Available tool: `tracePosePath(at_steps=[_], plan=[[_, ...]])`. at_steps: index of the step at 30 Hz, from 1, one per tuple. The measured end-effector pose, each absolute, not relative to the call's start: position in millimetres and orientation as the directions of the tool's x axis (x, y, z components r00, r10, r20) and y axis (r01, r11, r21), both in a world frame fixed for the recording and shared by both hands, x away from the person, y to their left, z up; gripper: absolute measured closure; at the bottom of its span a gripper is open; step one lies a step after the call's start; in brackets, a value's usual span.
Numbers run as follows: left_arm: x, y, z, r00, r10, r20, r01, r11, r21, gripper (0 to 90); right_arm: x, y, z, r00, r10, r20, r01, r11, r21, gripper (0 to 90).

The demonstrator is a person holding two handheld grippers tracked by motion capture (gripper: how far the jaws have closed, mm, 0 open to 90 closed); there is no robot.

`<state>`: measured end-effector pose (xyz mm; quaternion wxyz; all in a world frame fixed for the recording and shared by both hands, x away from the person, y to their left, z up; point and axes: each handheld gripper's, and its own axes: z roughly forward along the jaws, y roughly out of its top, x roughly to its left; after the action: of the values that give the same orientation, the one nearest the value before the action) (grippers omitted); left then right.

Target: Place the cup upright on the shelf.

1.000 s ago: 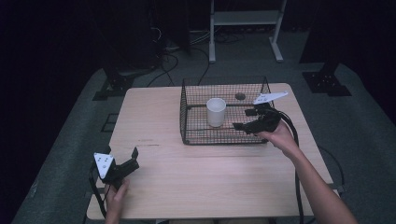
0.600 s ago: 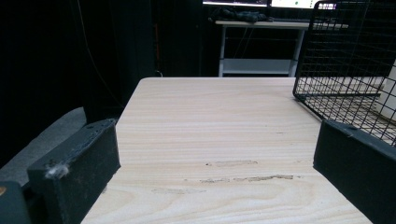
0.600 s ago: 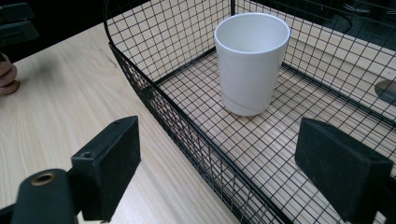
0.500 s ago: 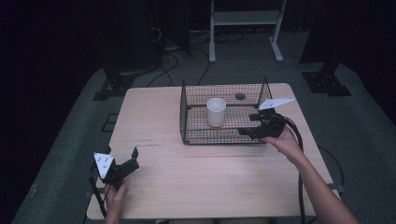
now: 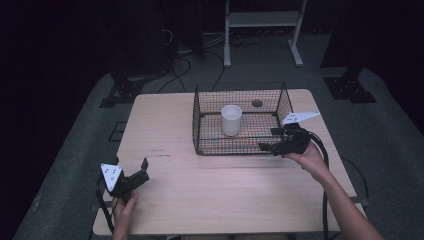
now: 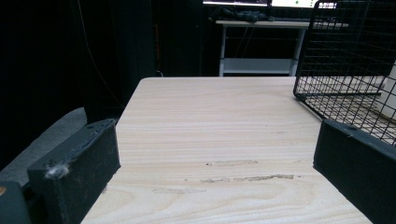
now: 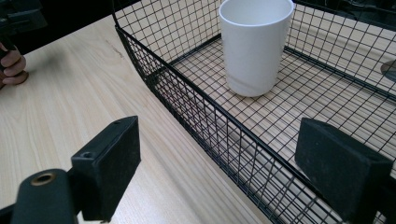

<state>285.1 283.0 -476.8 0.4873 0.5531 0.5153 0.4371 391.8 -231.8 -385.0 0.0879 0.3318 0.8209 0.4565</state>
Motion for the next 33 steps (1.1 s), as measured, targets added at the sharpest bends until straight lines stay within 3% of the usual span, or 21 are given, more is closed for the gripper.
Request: tracePosePath(at_steps=[33], plan=[[285.2,282.9,-476.8,0.087,0.996,-0.016,0.142,0.004,0.990,0.0,350.2,-250.1,-404.6,-0.770,0.622,0.139,0.444,0.368,0.817,13.5]])
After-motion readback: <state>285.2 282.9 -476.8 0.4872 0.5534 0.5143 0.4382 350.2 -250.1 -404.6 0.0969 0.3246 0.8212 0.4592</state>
